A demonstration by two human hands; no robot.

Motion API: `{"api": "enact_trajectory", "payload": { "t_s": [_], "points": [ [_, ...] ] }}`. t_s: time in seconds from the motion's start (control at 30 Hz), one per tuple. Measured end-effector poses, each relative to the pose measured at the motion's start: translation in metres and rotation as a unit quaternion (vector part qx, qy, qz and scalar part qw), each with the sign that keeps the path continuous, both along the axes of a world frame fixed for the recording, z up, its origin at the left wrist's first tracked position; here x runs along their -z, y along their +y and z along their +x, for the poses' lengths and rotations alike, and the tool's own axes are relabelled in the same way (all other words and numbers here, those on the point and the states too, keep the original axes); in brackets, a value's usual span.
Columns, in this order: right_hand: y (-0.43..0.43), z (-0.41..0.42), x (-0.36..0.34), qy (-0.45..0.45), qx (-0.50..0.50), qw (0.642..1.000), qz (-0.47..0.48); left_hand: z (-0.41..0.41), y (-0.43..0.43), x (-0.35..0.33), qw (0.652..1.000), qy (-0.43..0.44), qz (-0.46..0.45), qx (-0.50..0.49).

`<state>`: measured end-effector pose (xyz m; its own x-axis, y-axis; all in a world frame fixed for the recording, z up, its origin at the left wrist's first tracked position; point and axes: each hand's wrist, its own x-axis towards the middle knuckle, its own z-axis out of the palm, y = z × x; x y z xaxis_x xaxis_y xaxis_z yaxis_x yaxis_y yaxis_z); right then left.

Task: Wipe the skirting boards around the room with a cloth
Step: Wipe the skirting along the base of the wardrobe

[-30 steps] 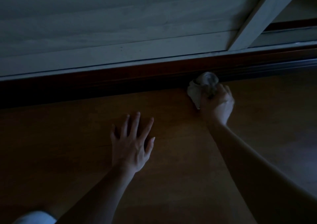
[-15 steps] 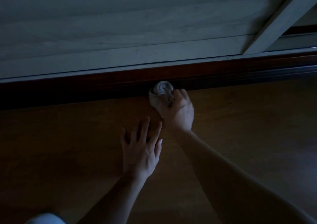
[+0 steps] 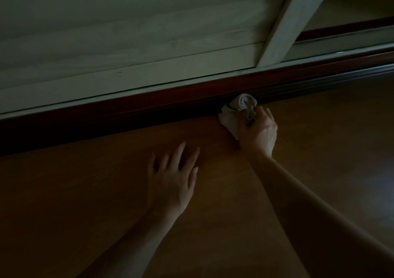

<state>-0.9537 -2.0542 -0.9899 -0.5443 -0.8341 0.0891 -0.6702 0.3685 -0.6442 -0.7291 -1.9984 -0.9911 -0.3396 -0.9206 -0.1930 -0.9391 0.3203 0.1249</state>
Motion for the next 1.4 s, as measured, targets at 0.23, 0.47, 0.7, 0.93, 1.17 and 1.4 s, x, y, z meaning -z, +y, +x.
{"api": "enact_trajectory", "payload": {
  "t_s": [0.23, 0.47, 0.7, 0.93, 1.17, 1.4],
  "points": [
    [0.000, -0.017, -0.003, -0.007, -0.030, 0.999, -0.020, -0.078, -0.014, 0.017, 0.998, 0.061, 0.013, 0.009],
    [0.001, -0.033, 0.003, -0.034, -0.014, 0.998, -0.043, -0.090, -0.010, 0.029, 0.999, 0.027, -0.039, -0.018],
    [-0.001, -0.037, 0.010, -0.030, -0.030, 0.998, -0.037, -0.091, -0.011, 0.034, 0.999, 0.016, -0.047, -0.019],
    [-0.003, -0.059, 0.003, -0.015, -0.127, 0.991, -0.038, -0.091, -0.010, 0.032, 0.999, 0.013, -0.046, -0.025],
    [-0.012, -0.102, 0.000, 0.016, -0.197, 0.980, -0.001, -0.091, -0.007, 0.031, 0.998, 0.022, -0.049, -0.028],
    [-0.004, -0.093, 0.008, -0.025, -0.153, 0.987, -0.047, -0.091, -0.007, 0.033, 0.997, 0.013, -0.067, -0.030]
  ]
}}
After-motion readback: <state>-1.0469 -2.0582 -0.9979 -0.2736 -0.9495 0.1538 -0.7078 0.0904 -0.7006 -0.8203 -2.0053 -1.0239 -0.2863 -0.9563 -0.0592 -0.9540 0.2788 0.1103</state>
